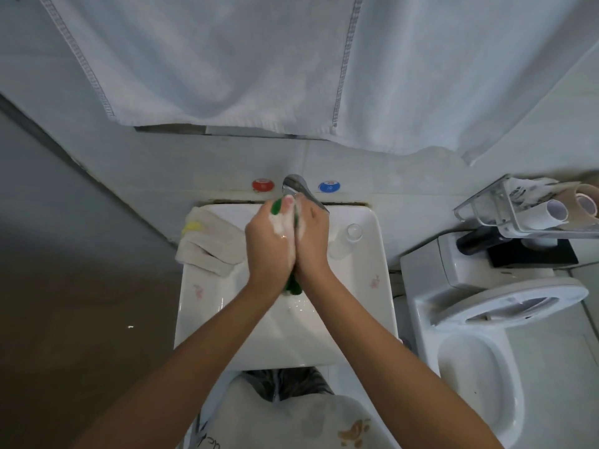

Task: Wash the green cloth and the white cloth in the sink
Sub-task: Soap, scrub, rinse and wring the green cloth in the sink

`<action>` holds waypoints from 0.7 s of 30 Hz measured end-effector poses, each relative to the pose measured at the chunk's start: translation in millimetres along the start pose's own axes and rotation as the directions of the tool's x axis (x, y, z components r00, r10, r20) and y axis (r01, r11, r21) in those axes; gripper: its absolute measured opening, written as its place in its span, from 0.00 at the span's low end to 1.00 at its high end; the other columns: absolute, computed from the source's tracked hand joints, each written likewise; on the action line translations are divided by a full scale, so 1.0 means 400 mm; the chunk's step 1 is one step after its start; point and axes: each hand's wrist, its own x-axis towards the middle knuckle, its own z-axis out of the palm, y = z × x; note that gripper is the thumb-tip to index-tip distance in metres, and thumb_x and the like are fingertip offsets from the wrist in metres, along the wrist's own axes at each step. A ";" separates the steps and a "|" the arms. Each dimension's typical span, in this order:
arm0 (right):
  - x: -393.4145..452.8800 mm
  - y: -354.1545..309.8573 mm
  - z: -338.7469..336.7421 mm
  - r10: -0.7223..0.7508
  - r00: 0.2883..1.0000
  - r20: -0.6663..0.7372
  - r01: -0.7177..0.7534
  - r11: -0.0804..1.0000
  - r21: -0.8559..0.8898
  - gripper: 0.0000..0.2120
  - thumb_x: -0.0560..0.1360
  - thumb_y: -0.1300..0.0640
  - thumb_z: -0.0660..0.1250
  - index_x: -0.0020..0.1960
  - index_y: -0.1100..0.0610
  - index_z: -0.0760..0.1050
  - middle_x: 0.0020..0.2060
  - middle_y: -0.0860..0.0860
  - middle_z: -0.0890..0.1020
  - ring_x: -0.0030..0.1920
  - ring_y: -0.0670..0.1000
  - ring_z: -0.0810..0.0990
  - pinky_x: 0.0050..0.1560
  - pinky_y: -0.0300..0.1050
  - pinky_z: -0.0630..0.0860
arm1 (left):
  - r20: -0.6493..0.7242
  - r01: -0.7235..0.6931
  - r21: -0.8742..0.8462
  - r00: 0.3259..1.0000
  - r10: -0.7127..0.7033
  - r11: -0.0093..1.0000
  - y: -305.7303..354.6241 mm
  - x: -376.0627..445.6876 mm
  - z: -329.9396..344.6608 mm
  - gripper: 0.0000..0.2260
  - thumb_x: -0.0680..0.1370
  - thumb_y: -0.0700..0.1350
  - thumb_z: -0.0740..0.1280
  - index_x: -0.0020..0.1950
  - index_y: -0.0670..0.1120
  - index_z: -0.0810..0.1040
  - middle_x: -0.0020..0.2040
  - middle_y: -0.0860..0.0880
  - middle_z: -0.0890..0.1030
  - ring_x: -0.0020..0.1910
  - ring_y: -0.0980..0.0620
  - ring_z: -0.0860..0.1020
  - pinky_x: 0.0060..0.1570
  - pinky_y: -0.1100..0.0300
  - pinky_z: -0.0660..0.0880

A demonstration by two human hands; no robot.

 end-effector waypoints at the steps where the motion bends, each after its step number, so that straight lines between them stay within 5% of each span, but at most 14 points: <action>1: -0.014 0.005 0.006 -0.022 0.999 0.034 0.024 0.999 -0.046 0.14 0.81 0.58 0.59 0.39 0.60 0.75 0.31 0.50 0.77 0.34 0.49 0.76 0.38 0.46 0.73 | -0.018 0.024 -0.005 1.000 -0.025 1.000 0.001 0.025 -0.008 0.12 0.81 0.47 0.60 0.40 0.45 0.75 0.33 0.53 0.76 0.32 0.60 0.74 0.37 0.63 0.72; 4: -0.034 0.024 -0.002 0.001 0.988 0.154 0.026 0.985 -0.173 0.11 0.81 0.53 0.60 0.47 0.58 0.78 0.42 0.56 0.81 0.44 0.52 0.80 0.50 0.50 0.77 | 0.004 0.084 0.023 0.996 -0.084 0.996 0.001 0.088 -0.036 0.15 0.81 0.49 0.59 0.36 0.47 0.73 0.33 0.52 0.76 0.33 0.56 0.74 0.36 0.61 0.71; 7: -0.010 0.009 -0.026 0.141 0.967 0.214 -0.135 0.990 -0.040 0.13 0.79 0.50 0.64 0.56 0.58 0.79 0.50 0.59 0.83 0.52 0.56 0.83 0.57 0.52 0.79 | 0.155 0.063 0.086 0.985 -0.076 0.994 0.003 0.073 -0.037 0.13 0.82 0.50 0.58 0.39 0.50 0.73 0.35 0.54 0.76 0.36 0.58 0.75 0.36 0.71 0.69; 9: -0.005 0.010 -0.041 0.170 0.955 0.244 -0.189 0.980 0.057 0.16 0.78 0.50 0.66 0.60 0.59 0.77 0.52 0.59 0.83 0.54 0.57 0.83 0.59 0.55 0.78 | 0.236 0.111 0.042 0.965 -0.117 0.993 0.005 0.059 -0.038 0.14 0.82 0.50 0.55 0.40 0.50 0.74 0.37 0.53 0.77 0.39 0.57 0.77 0.41 0.66 0.70; 13: -0.019 0.014 -0.053 0.163 0.939 0.304 -0.191 0.980 0.064 0.13 0.76 0.54 0.69 0.58 0.59 0.78 0.52 0.60 0.83 0.54 0.57 0.83 0.58 0.54 0.79 | 0.326 0.199 -0.022 0.928 -0.181 0.980 -0.003 0.060 -0.053 0.16 0.82 0.54 0.53 0.40 0.51 0.74 0.41 0.49 0.79 0.46 0.51 0.79 0.54 0.53 0.75; 16: -0.017 0.009 -0.059 0.143 0.957 0.251 -0.142 0.990 -0.022 0.11 0.75 0.57 0.70 0.55 0.62 0.79 0.48 0.60 0.84 0.50 0.57 0.84 0.55 0.52 0.80 | 0.360 0.183 0.000 0.917 -0.171 0.983 -0.021 0.060 -0.063 0.16 0.80 0.57 0.54 0.41 0.50 0.74 0.41 0.47 0.79 0.46 0.48 0.79 0.54 0.47 0.76; 21: -0.014 -0.013 -0.067 0.139 0.968 0.210 -0.162 0.982 0.093 0.06 0.73 0.66 0.68 0.49 0.66 0.79 0.40 0.61 0.82 0.43 0.58 0.83 0.44 0.49 0.81 | 0.393 0.062 0.117 0.913 -0.104 0.991 -0.019 0.042 -0.076 0.08 0.81 0.52 0.58 0.53 0.49 0.71 0.44 0.52 0.78 0.45 0.55 0.78 0.46 0.59 0.75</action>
